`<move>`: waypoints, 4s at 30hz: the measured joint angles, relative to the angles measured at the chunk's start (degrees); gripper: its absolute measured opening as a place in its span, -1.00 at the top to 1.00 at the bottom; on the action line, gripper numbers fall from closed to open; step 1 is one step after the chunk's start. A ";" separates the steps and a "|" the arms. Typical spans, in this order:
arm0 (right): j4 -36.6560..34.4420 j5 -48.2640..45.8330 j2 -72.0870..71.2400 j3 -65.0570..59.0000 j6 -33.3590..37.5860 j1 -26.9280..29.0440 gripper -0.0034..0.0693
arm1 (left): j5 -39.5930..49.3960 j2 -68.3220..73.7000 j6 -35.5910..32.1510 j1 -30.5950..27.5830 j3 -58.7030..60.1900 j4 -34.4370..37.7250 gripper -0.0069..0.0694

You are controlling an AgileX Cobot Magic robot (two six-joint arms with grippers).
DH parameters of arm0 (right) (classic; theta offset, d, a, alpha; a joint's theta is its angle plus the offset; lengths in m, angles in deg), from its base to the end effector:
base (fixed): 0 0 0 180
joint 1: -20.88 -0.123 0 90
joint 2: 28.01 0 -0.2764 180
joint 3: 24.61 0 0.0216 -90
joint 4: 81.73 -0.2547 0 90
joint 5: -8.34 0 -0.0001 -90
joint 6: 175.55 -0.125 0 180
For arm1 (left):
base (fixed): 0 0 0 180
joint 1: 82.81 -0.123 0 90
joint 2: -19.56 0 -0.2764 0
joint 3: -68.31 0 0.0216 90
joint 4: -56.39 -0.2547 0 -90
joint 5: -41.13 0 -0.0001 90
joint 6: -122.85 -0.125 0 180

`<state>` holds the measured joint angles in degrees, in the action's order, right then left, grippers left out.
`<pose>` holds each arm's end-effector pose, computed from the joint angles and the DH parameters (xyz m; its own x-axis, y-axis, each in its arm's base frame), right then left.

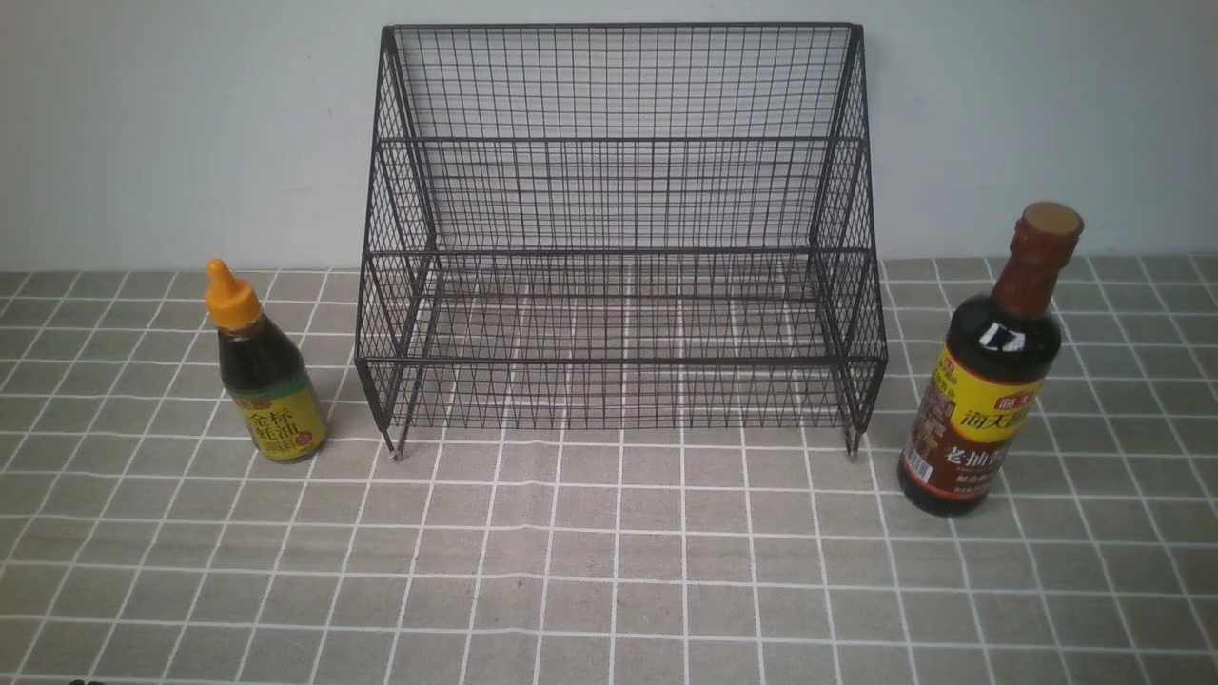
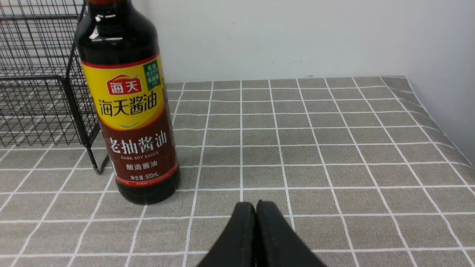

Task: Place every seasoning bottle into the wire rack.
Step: Use the right arm to grab the condiment bottle closest to it, then use the right arm to put the condiment bottle back on the shelf

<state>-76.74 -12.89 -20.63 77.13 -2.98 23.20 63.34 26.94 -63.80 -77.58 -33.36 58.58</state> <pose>0.0975 -0.0079 0.1632 -0.2850 0.0600 -0.9567 0.0845 0.9957 0.0373 0.0966 -0.0107 0.1606 -0.2967 0.1081 -0.9488 0.1292 0.9890 0.0723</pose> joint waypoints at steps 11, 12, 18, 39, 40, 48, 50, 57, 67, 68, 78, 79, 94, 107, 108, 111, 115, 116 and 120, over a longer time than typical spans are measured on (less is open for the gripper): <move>0.00 0.00 0.00 0.00 0.00 0.00 0.94 | 0.00 0.00 0.00 0.00 0.00 0.00 0.84; 0.00 0.00 0.00 0.00 0.00 0.00 0.94 | 0.00 0.00 0.00 0.00 0.00 0.00 0.84; 0.00 0.00 0.00 0.00 0.05 0.00 0.94 | 0.00 0.00 0.00 0.00 0.00 0.00 0.84; -20.59 29.72 0.00 -0.33 -2.65 -0.06 0.94 | 0.00 0.00 0.00 0.00 0.00 0.00 0.84; -20.70 30.41 0.00 -0.14 -3.03 -0.06 0.94 | 0.00 0.00 0.00 0.00 0.00 0.00 0.84; -18.77 5.85 15.84 23.76 -2.69 -0.06 0.94 | 0.00 0.00 0.00 0.00 0.00 0.00 0.84; -17.93 -3.75 24.08 31.72 -1.10 -0.06 0.94 | 0.00 0.00 0.00 0.00 0.00 0.00 0.84; -16.32 -35.17 54.32 59.18 7.93 -0.06 0.94 | 0.00 0.00 0.00 0.00 0.00 0.00 0.84; -15.01 -49.96 78.38 85.78 10.64 -1.79 0.86 | 0.00 0.00 0.00 0.00 0.00 0.00 0.84; -14.27 -50.22 80.15 87.60 10.64 -3.41 0.82 | 0.00 0.00 0.00 0.00 0.00 0.00 0.84; -7.35 -47.63 85.96 89.43 7.10 -12.69 -0.10 | 0.00 0.00 0.00 0.00 0.00 0.00 0.84; -7.35 -47.09 86.51 89.43 6.95 -12.77 -0.20 | 0.00 0.00 0.00 0.00 0.00 0.00 0.84; -8.38 -44.34 96.09 89.60 7.42 -12.84 -0.67 | 0.00 0.00 0.00 0.00 0.00 0.00 0.84; -8.16 -48.50 96.50 89.66 7.95 -12.84 0.14 | 0.00 0.00 0.00 0.00 0.00 0.00 0.84; -8.28 -48.50 96.50 89.72 8.62 -12.84 0.14 | 0.00 0.00 0.00 0.00 0.00 0.00 0.84; -8.46 -48.77 96.18 89.72 9.49 -12.84 0.14 | 0.00 0.00 0.00 0.00 0.00 0.00 0.84; -8.48 -50.33 95.28 90.03 9.61 -12.84 0.14 | 0.00 0.00 0.00 0.00 0.00 0.00 0.84; -8.53 -52.19 94.60 91.12 9.67 -12.84 0.14 | 0.00 0.00 0.00 0.00 0.00 0.00 0.84; -8.54 -54.82 92.71 97.20 9.78 -12.84 0.14 | 0.00 0.00 0.00 0.00 0.00 0.00 0.84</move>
<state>-85.28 -67.71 72.08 174.32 6.80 10.36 63.34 26.94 -63.80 -77.58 -33.36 58.58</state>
